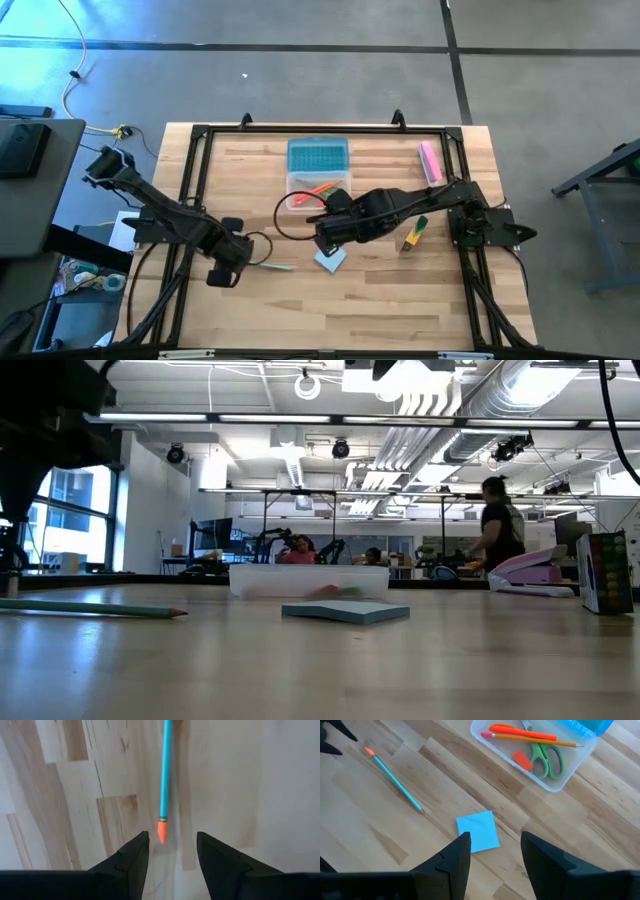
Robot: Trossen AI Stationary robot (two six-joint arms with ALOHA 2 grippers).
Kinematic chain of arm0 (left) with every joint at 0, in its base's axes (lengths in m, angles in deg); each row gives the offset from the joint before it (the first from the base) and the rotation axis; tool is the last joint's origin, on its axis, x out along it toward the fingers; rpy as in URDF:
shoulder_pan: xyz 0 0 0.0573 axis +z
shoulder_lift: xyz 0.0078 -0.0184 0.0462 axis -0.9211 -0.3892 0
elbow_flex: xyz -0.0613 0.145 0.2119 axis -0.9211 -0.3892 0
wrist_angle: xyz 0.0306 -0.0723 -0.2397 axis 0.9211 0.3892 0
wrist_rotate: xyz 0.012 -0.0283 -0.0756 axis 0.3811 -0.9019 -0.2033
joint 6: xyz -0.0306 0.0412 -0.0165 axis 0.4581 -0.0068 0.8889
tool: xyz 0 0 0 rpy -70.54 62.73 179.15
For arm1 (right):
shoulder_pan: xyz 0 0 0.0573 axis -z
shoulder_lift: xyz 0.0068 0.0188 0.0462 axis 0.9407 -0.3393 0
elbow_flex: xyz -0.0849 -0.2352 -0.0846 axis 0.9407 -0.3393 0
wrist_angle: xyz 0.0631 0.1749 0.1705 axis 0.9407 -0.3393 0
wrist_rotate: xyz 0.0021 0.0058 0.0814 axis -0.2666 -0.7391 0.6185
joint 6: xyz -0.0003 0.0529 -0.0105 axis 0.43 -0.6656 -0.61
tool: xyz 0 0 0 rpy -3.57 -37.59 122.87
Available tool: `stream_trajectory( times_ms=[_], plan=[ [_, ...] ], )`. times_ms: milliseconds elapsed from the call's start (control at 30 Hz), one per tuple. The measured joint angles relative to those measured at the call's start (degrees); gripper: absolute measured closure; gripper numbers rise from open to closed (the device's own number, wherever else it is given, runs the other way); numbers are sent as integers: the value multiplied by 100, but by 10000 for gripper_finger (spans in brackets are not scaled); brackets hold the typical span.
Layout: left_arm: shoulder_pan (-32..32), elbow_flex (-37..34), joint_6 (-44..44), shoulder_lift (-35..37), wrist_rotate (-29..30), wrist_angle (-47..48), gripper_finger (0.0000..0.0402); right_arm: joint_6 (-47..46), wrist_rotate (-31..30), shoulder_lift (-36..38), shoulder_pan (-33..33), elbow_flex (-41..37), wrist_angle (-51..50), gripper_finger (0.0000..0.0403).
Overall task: Pack school essentials
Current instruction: Put the blue pencil into the blue supply box
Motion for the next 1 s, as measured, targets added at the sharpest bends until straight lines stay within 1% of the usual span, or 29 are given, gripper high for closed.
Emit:
stream_trajectory(
  times_ms=[100, 200, 300, 433, 567, 667, 833, 1000],
  plan=[
    [127, -2, -38, -358, -92, -1, 245, 122, 5, 0, 22, 0, 0, 240],
    [318, -3, -36, -718, -468, -39, 243, 228, 16, 0, 40, 0, 2, 240],
    [426, -114, -26, -936, -510, -288, 243, 325, 16, 0, 46, 2, -15, 240],
    [527, -565, 136, -1016, -745, -902, 243, 326, 16, 2, 46, 4, -37, 240],
    [556, -894, 218, -1013, -553, -1075, 243, 327, 16, 5, 44, 7, -84, 240],
    [550, -982, 110, -989, -477, -1122, 243, 325, 14, 5, 44, 7, -83, 240],
    [554, -1116, 88, -973, -568, -1376, 243, 323, 16, 5, 44, 7, -83, 240],
    [555, -1132, -93, -973, -550, -1392, 247, 265, 14, 5, 46, 7, -83, 240]
  ],
)
